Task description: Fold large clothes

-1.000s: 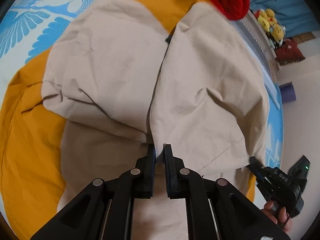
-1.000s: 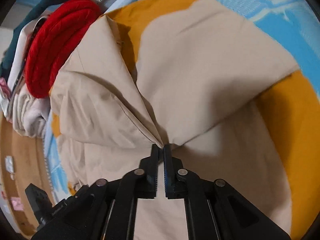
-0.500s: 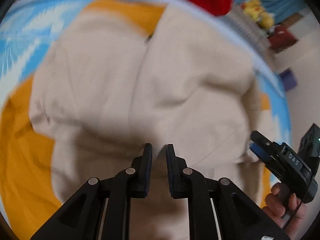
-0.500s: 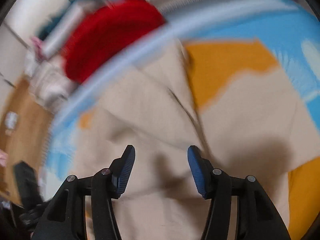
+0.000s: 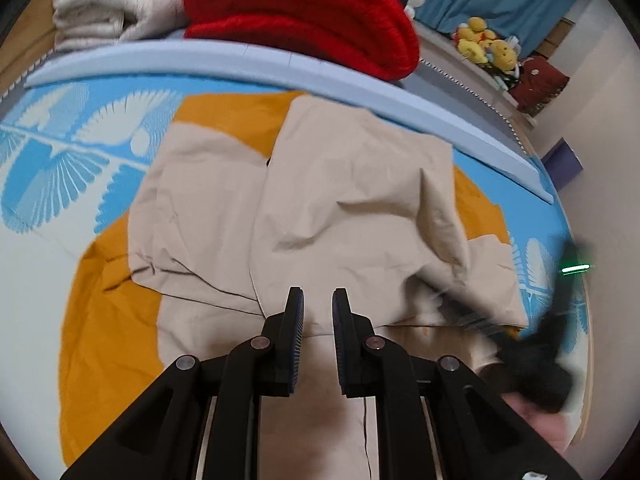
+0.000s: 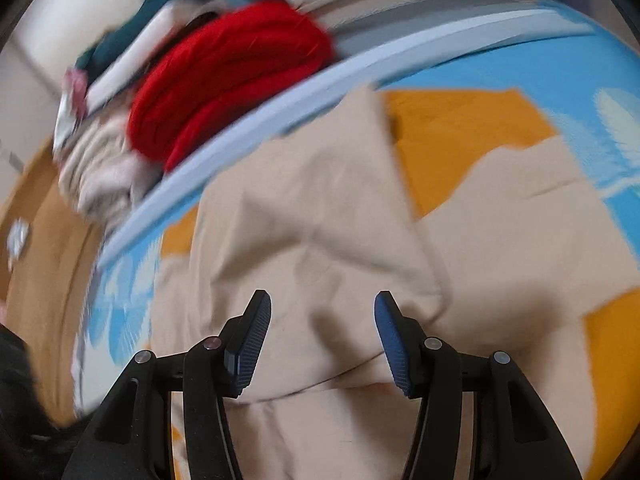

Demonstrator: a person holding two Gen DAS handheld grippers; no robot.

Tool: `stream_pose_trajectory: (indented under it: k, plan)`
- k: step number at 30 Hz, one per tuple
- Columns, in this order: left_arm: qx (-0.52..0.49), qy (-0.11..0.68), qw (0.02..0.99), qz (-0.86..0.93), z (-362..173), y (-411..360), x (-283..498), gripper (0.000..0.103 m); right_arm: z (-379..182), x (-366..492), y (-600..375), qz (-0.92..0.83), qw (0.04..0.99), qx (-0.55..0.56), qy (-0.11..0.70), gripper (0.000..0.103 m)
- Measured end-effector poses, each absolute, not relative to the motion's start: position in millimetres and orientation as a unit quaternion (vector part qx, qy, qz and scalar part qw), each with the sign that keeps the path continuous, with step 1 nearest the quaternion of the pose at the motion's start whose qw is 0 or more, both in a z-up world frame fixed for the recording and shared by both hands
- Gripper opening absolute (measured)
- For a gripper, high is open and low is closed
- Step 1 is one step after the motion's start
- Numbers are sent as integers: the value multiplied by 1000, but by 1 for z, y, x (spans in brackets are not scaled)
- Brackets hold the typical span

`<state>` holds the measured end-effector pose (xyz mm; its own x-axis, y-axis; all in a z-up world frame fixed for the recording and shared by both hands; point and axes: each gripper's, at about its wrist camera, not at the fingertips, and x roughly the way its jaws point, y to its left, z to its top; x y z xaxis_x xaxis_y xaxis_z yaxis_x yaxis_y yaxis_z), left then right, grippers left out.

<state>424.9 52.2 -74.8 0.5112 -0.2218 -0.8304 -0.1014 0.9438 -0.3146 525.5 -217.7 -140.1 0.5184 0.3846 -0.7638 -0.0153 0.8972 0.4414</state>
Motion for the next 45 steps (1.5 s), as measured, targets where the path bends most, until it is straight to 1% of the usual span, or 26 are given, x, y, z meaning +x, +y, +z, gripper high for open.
stream_pose_trajectory:
  k: [2, 3, 5, 7, 12, 15, 18, 21, 22, 23, 24, 25, 27, 31, 34, 36, 38, 39, 41, 42, 45]
  plan:
    - [-159, 486, 859, -35, -66, 50, 425, 12, -168, 528, -205, 111, 827, 147, 531, 55]
    - [-160, 483, 860, -29, -64, 50, 423, 12, -175, 523, -208, 101, 827, 136, 536, 55]
    - [-176, 470, 865, -17, -55, 57, 416, 12, -165, 518, -211, 94, 837, 129, 524, 55]
    - [-179, 451, 875, -14, -42, 59, 407, 12, -141, 510, -210, 103, 856, 121, 492, 55]
    - [-126, 410, 903, -26, -4, 59, 381, 13, -54, 470, -203, 111, 914, 122, 372, 55]
    - [-135, 395, 908, -28, 14, 74, 363, 13, -8, 438, -197, 127, 934, 102, 318, 55]
    - [-129, 377, 917, -21, 28, 87, 343, 13, 31, 402, -186, 131, 947, 72, 284, 55]
    - [-106, 362, 926, -27, 38, 94, 320, 13, 50, 358, -199, 123, 949, 73, 282, 55]
    - [-90, 357, 929, -27, 41, 96, 310, 13, 54, 344, -207, 121, 948, 71, 285, 52]
    - [-78, 356, 931, -19, 44, 98, 301, 13, 59, 328, -214, 116, 949, 67, 287, 42]
    - [-76, 356, 931, -13, 47, 102, 291, 12, 62, 311, -222, 110, 949, 63, 287, 35]
    - [-84, 356, 931, -12, 49, 107, 279, 12, 63, 296, -232, 105, 950, 59, 289, 28]
    - [-104, 361, 927, -13, 50, 117, 248, 11, 65, 264, -257, 81, 952, 51, 290, 24]
    - [-90, 388, 917, -26, 28, 121, 185, 8, 56, 211, -306, 35, 951, 58, 302, 24]
    - [-54, 405, 912, -44, 5, 128, 145, 8, 32, 182, -335, 3, 944, 53, 325, 25]
    - [-56, 408, 910, -49, -8, 148, 124, 8, 11, 166, -355, -7, 935, 60, 348, 25]
    - [-88, 430, 898, -33, -28, 178, 113, 8, -10, 155, -373, -22, 925, 65, 373, 26]
    - [-118, 455, 883, -14, -42, 197, 111, 8, -20, 149, -385, -29, 919, 73, 386, 27]
    - [-197, 486, 851, 14, -68, 233, 110, 8, -35, 143, -405, -42, 908, 94, 405, 32]
    - [-224, 493, 840, 19, -76, 243, 111, 8, -41, 141, -415, -51, 905, 99, 411, 33]
    - [-282, 523, 804, 41, -107, 262, 112, 8, -59, 136, -434, -68, 895, 100, 430, 44]
